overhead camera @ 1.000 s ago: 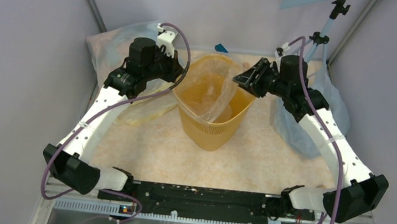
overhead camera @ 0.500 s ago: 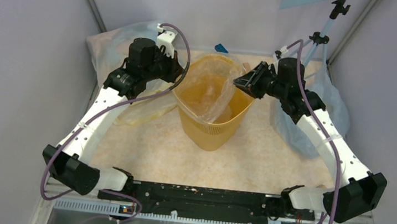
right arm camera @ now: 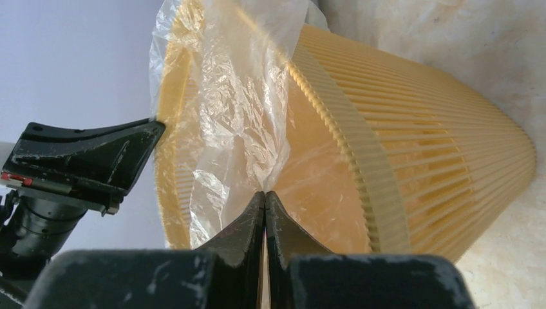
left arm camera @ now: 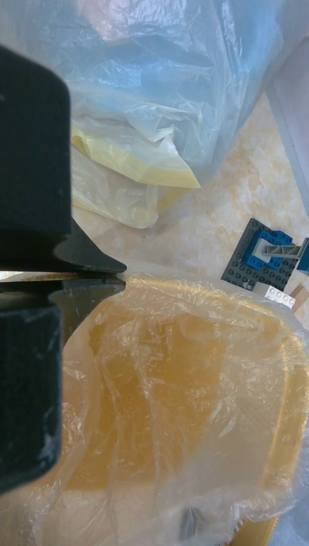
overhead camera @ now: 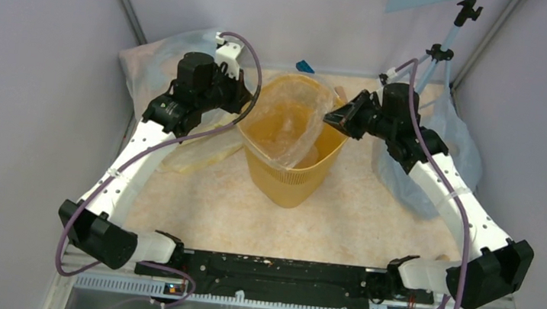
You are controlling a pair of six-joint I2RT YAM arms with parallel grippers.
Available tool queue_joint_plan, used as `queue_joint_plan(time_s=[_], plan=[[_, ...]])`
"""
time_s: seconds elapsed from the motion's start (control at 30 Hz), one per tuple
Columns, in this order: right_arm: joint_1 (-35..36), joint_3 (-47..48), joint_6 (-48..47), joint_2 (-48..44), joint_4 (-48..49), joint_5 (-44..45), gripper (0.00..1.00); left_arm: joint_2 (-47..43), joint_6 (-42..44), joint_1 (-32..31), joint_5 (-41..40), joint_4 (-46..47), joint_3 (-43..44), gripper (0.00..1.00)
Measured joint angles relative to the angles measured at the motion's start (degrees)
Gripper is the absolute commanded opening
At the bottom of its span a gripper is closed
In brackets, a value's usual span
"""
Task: Put the trash bags into the trash bin
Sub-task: Place the trash bag in the trash bin.
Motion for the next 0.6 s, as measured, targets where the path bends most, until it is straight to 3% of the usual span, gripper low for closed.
queue_joint_plan(time_s=[0.3,0.6], plan=[[-4.0,8.3,-6.3,0.8,-14.2,1.0,0.00,0.0,1.8,0.0,-4.5,-1.1,0.0,0.00],[-7.1,10.3,-9.7,0.8,-18.0,-0.9,0.00,0.0,2.6,-0.1,-4.7,-0.8,0.0,0.00]])
